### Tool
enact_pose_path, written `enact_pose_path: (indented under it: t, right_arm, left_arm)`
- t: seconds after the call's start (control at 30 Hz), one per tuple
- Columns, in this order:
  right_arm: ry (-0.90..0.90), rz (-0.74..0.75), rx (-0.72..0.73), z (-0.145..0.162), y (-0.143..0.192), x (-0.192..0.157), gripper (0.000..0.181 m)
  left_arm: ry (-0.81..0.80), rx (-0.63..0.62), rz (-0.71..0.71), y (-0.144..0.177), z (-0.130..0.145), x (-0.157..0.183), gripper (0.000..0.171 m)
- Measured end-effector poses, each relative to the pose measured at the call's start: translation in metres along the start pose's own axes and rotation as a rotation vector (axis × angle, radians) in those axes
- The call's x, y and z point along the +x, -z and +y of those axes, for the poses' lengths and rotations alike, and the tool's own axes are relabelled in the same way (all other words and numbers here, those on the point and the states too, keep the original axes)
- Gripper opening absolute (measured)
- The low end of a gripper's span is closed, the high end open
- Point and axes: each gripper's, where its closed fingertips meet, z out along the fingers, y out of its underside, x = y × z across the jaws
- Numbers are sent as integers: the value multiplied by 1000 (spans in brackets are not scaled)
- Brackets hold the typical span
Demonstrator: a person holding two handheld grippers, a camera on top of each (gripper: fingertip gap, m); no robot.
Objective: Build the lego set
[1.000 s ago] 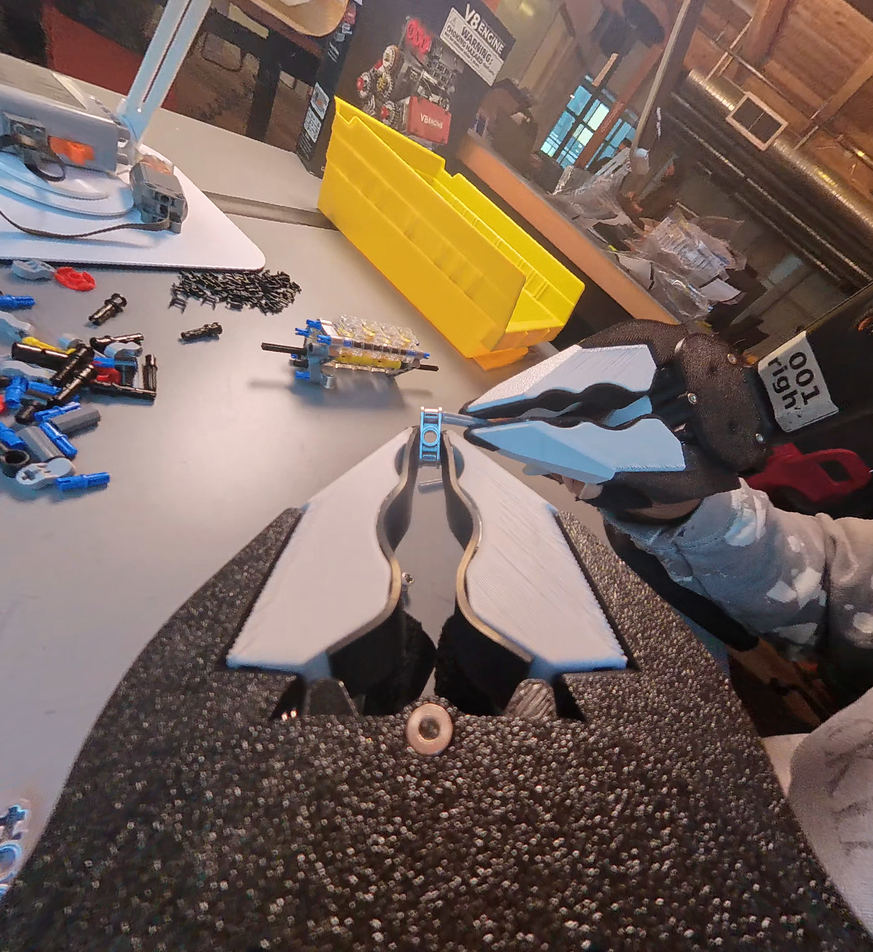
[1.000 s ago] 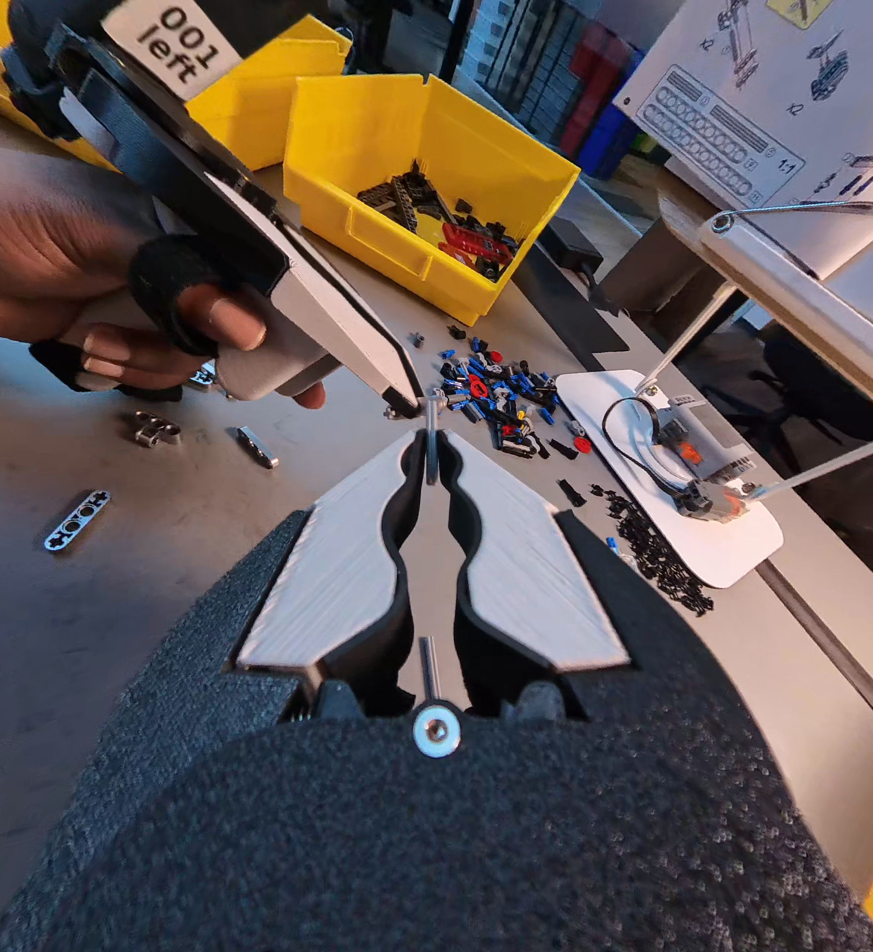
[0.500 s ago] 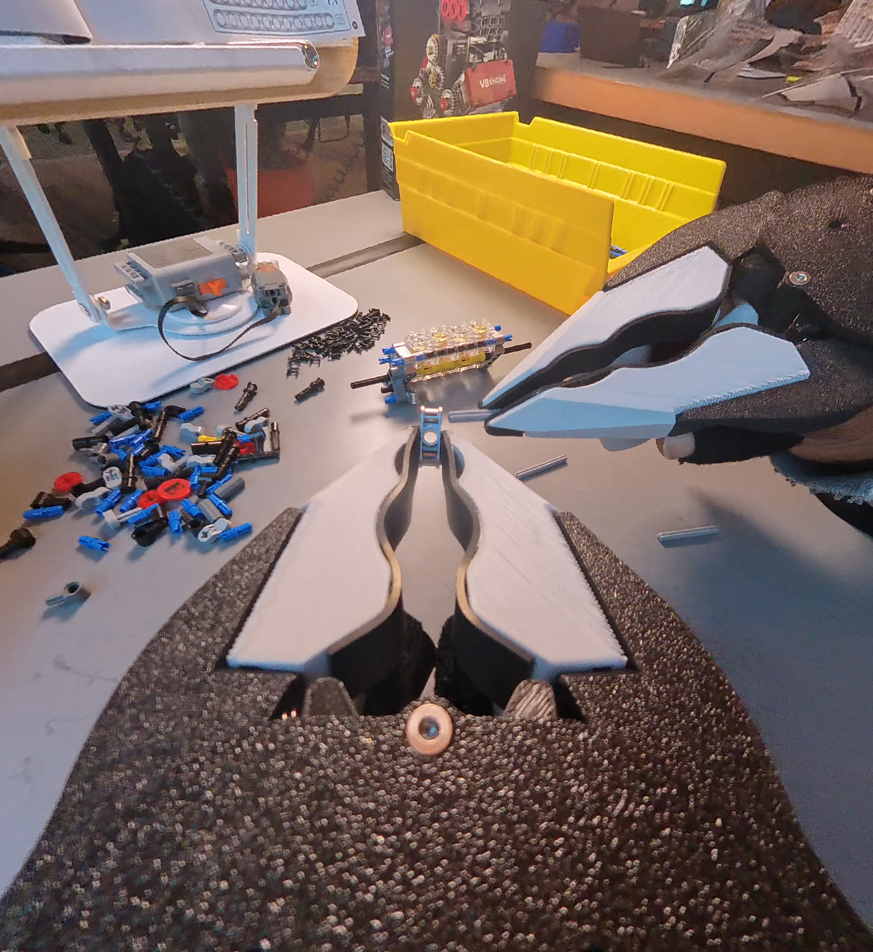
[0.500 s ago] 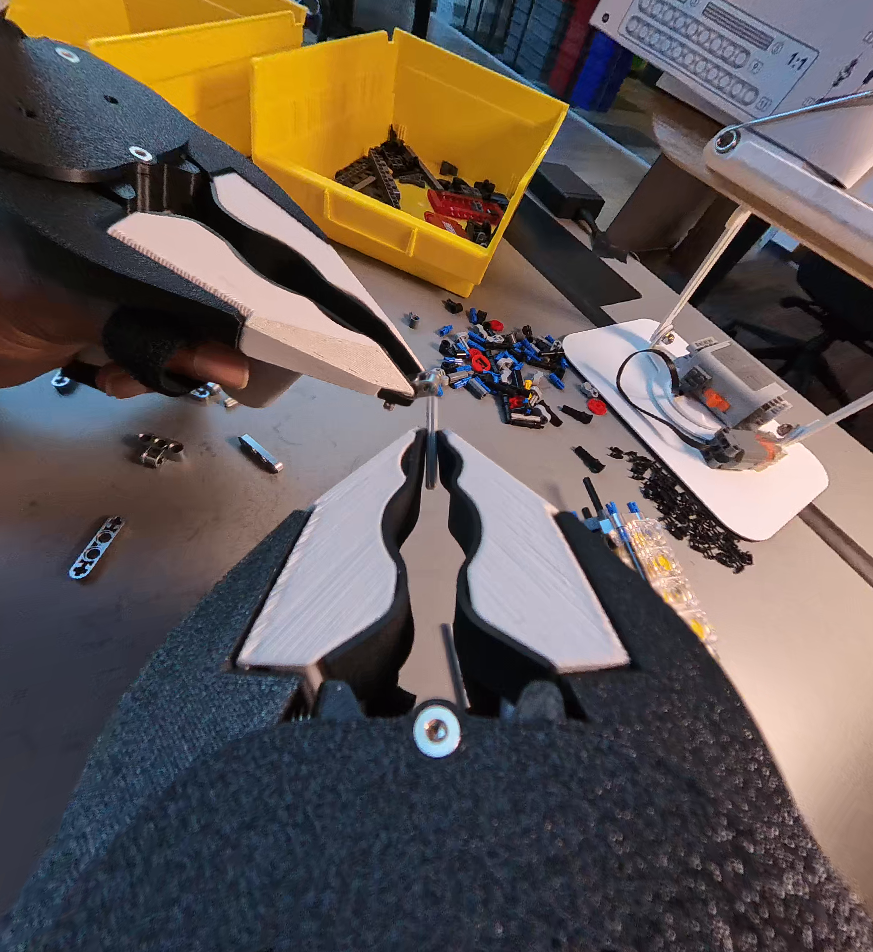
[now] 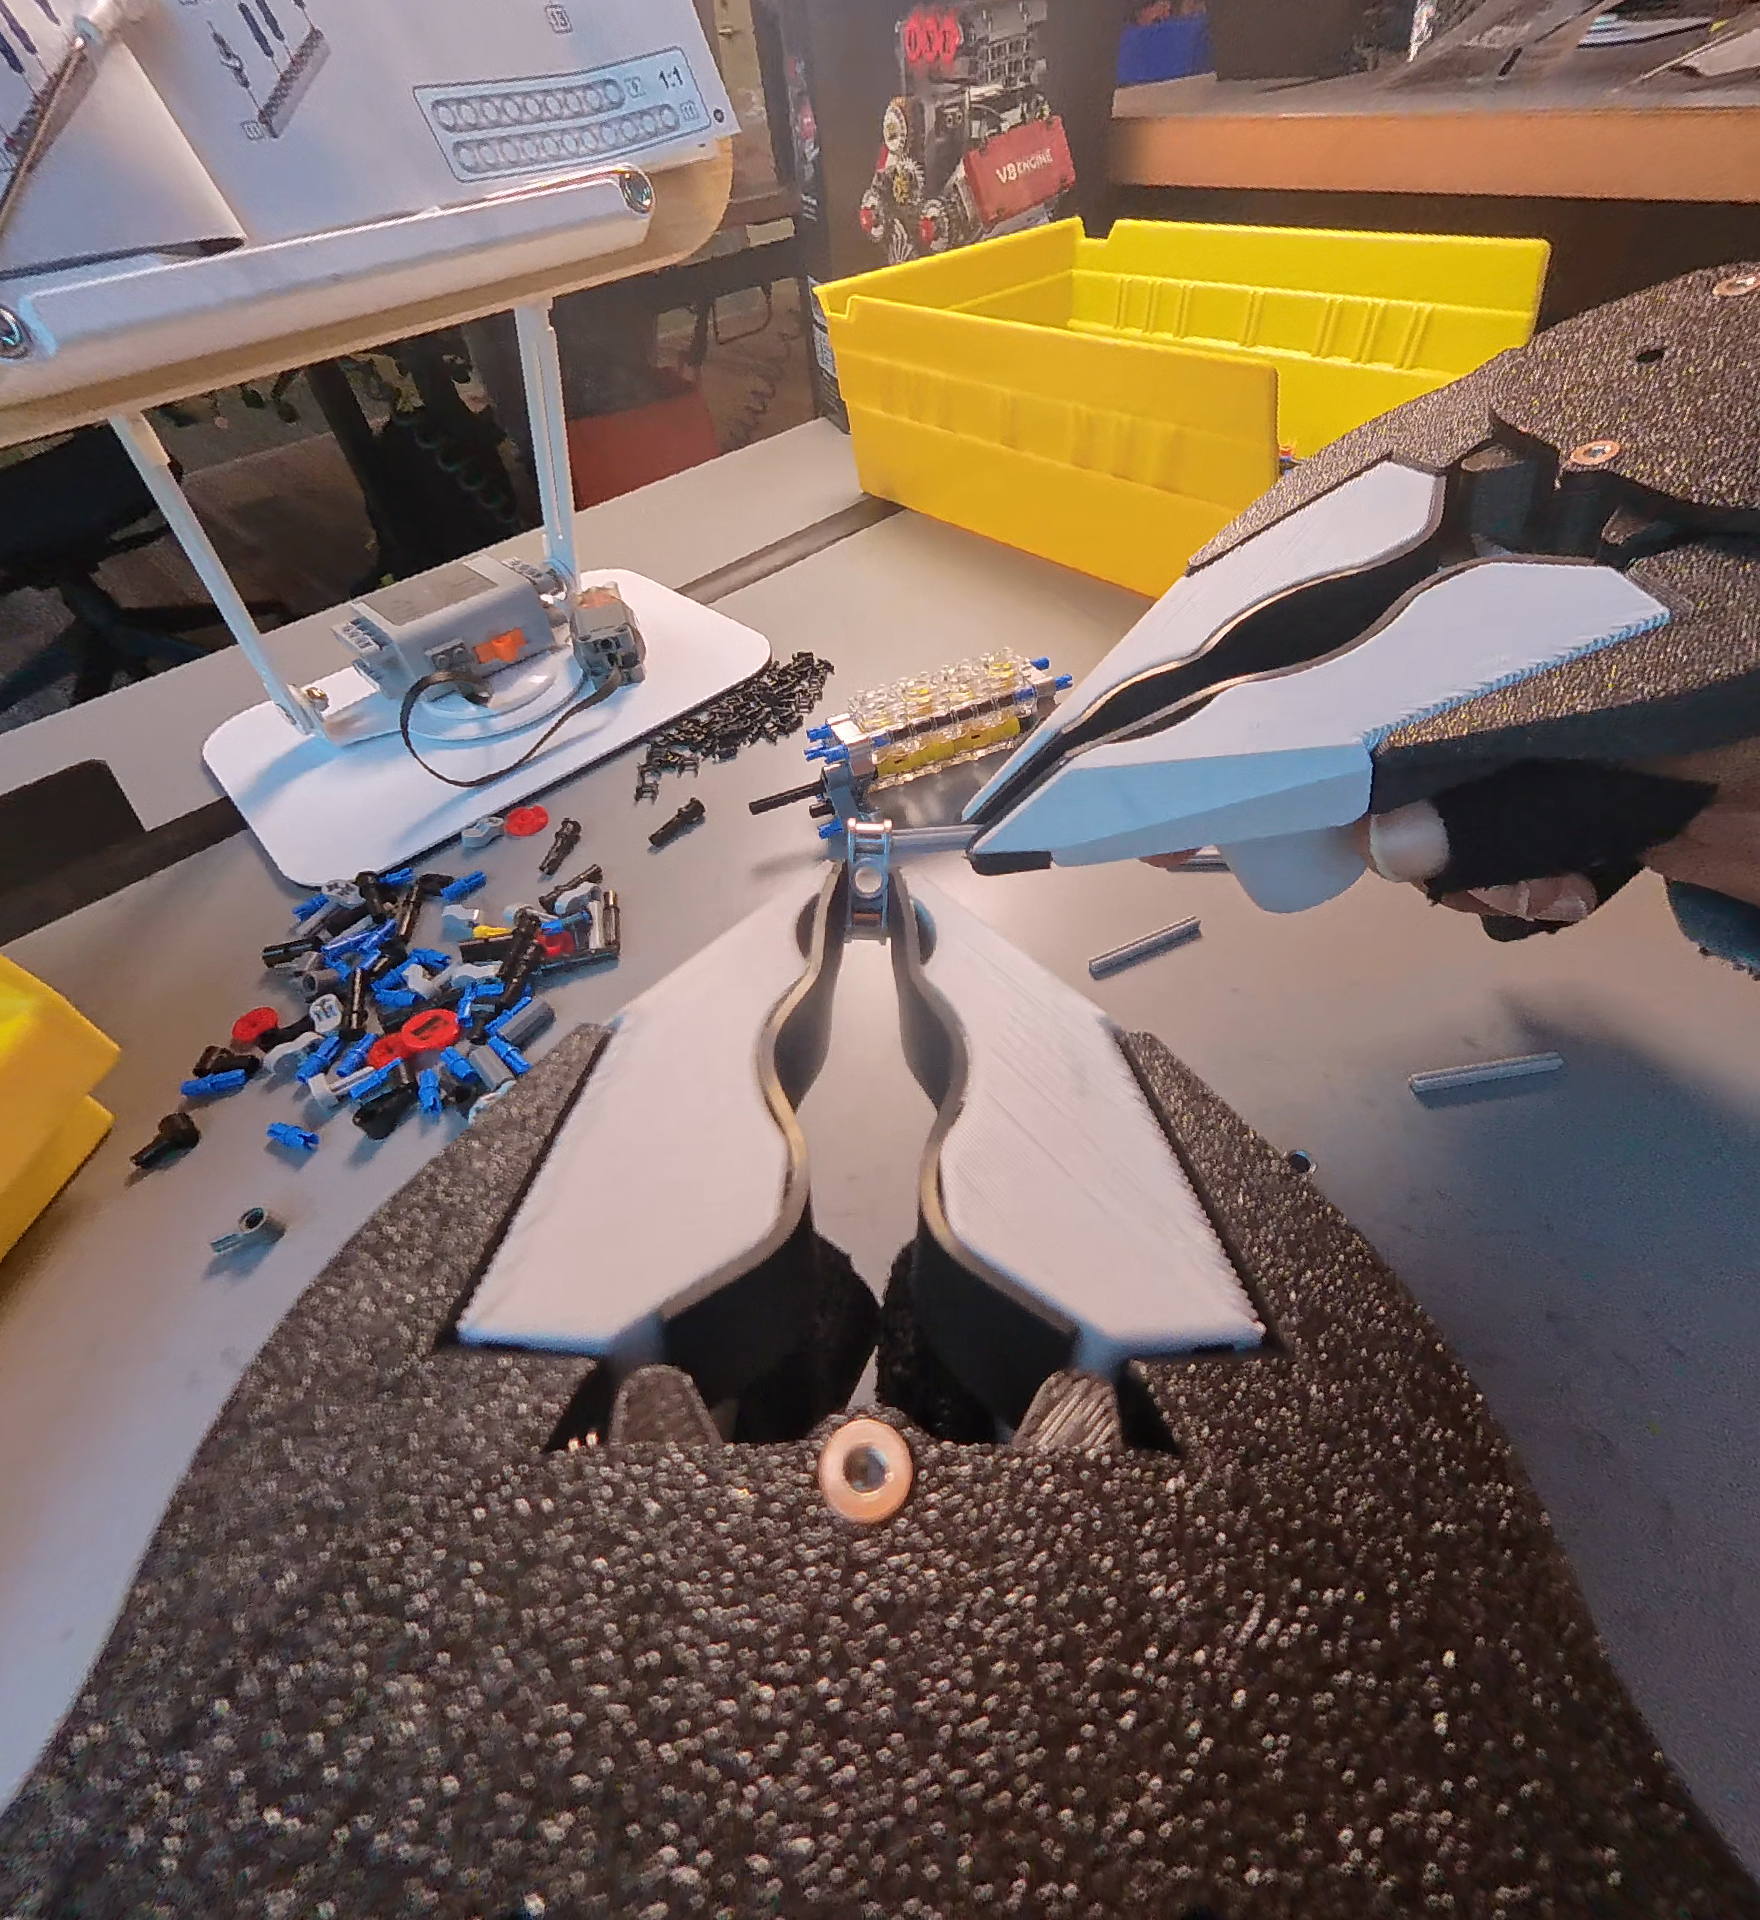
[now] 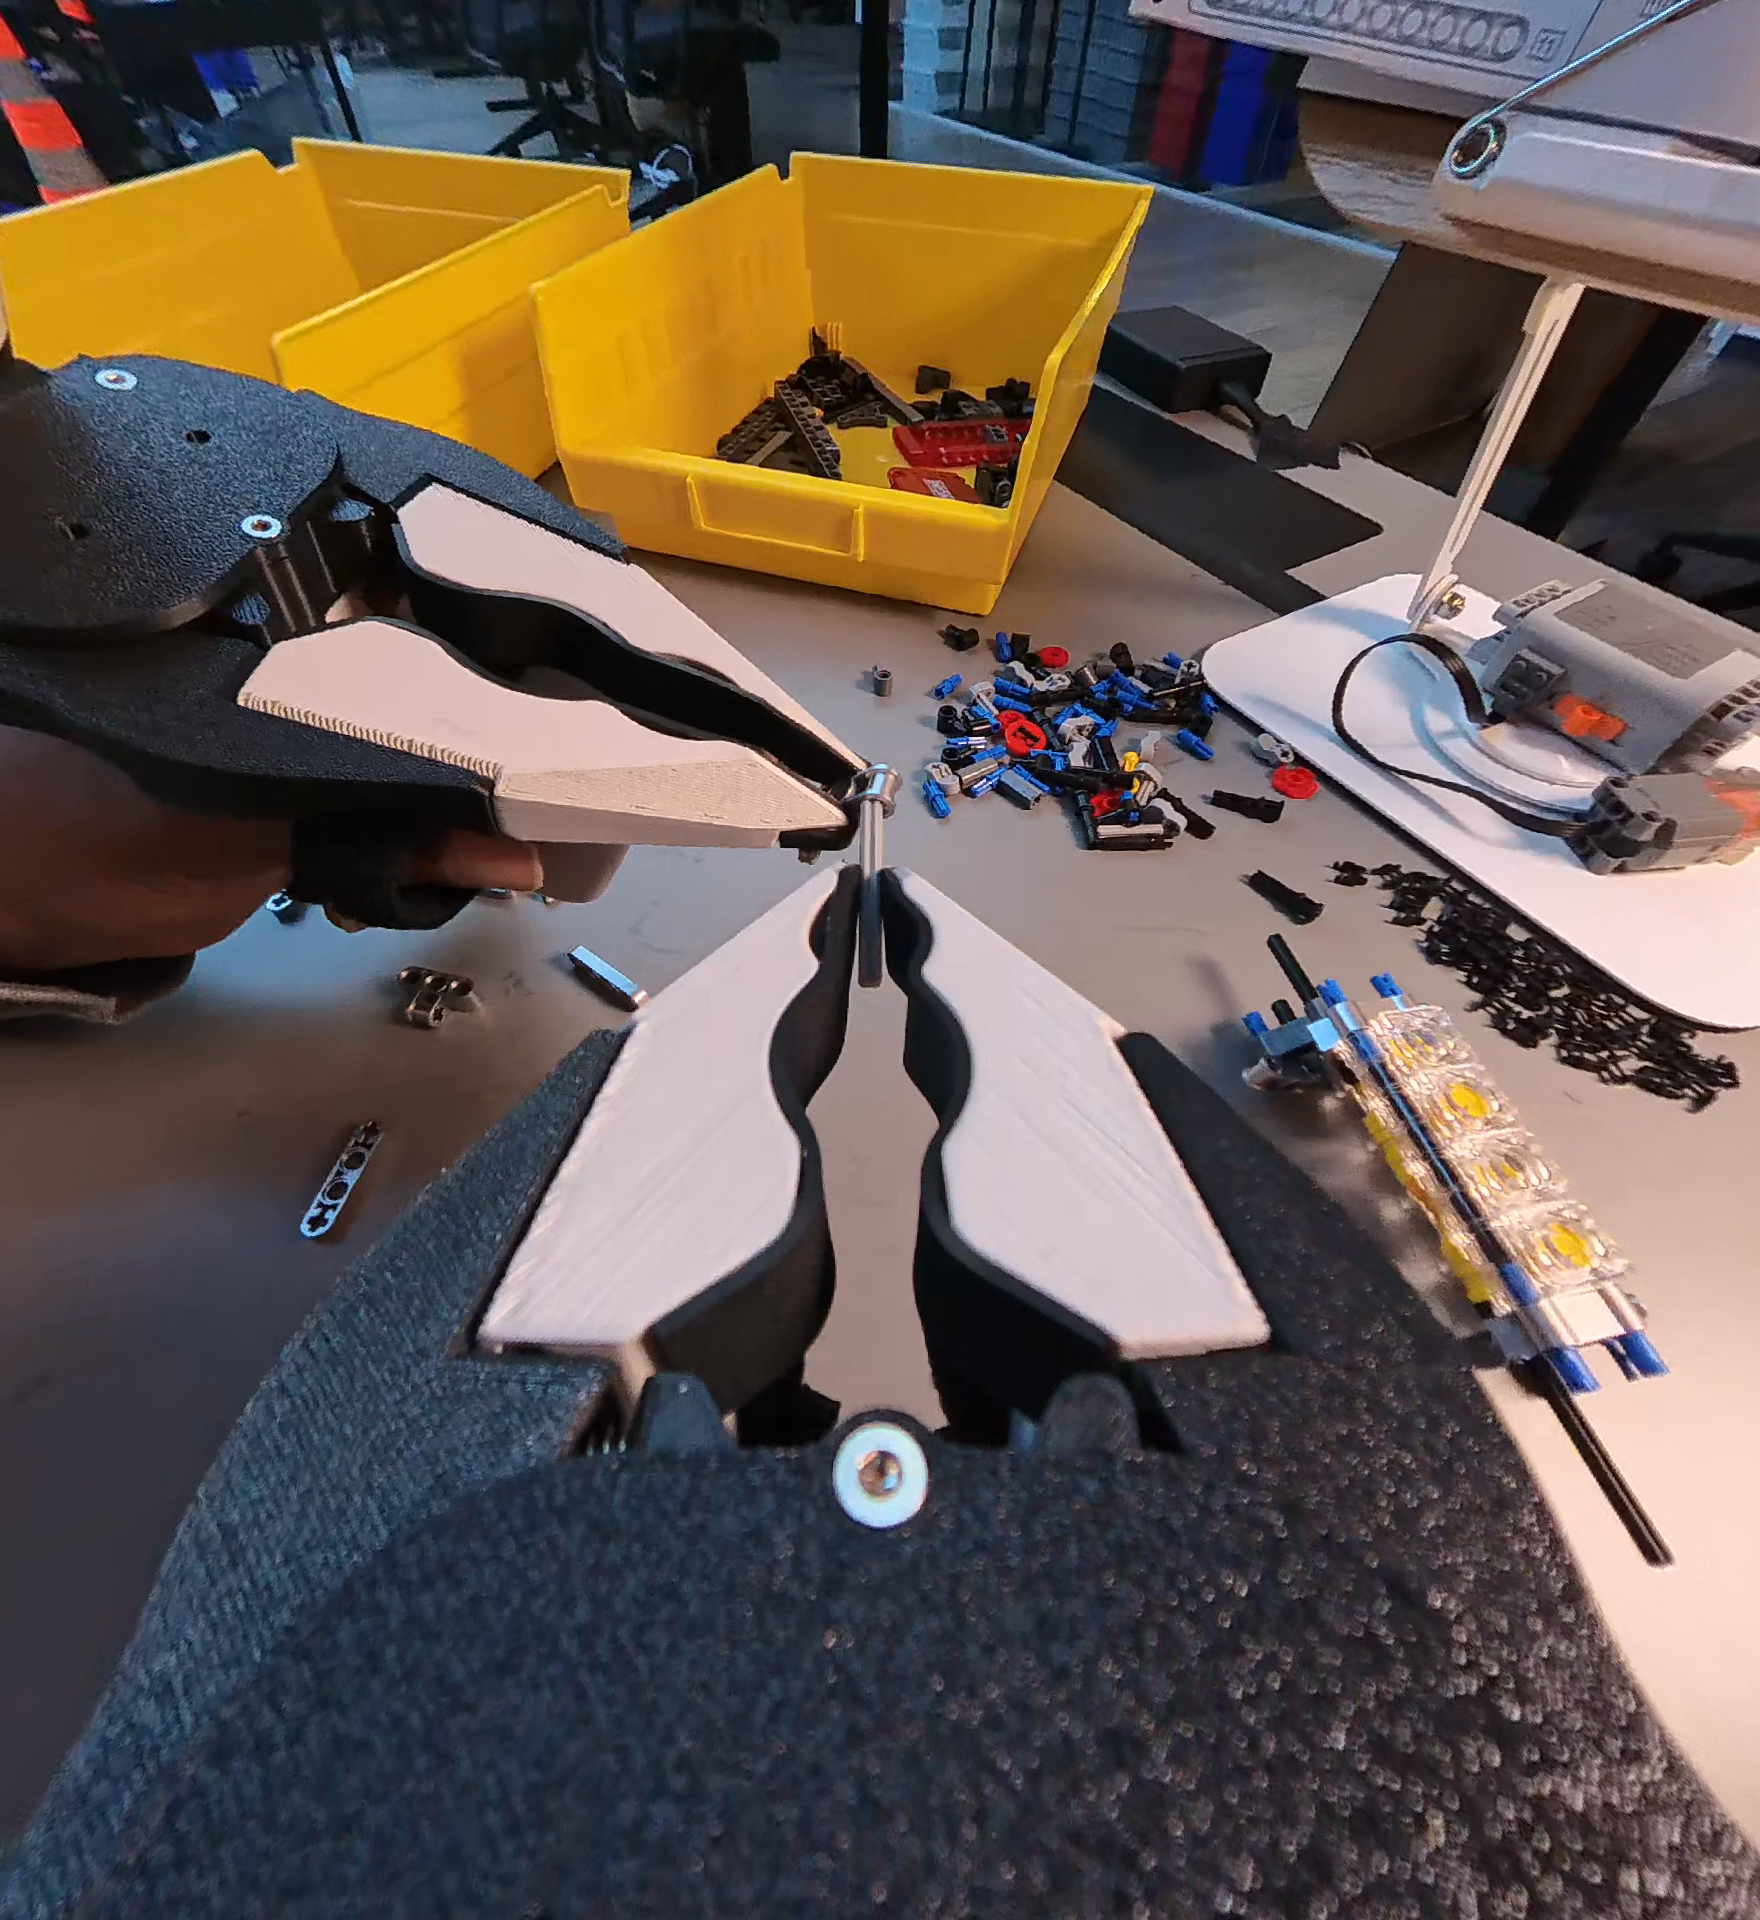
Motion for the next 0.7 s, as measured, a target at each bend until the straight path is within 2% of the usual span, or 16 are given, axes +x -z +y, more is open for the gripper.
enact_pose_path:
  t: [0.17, 0.33, 0.53, 0.7]
  right_arm:
    - [-120, -53, 28, -3, 1, -2, 1]
    - [-337, -165, 91, -11, 5, -5, 1]
    - [-466, -255, 131, -18, 8, -8, 1]
    - [-532, -284, 180, -23, 9, -8, 1]
  left_arm:
    - [-37, 32, -17, 2, -4, 0, 6]
    - [-104, 88, -37, 6, -12, 0, 6]
    - [-213, 120, -24, 11, -16, 4, 6]
    - [-179, 146, -5, 12, -19, 9, 6]
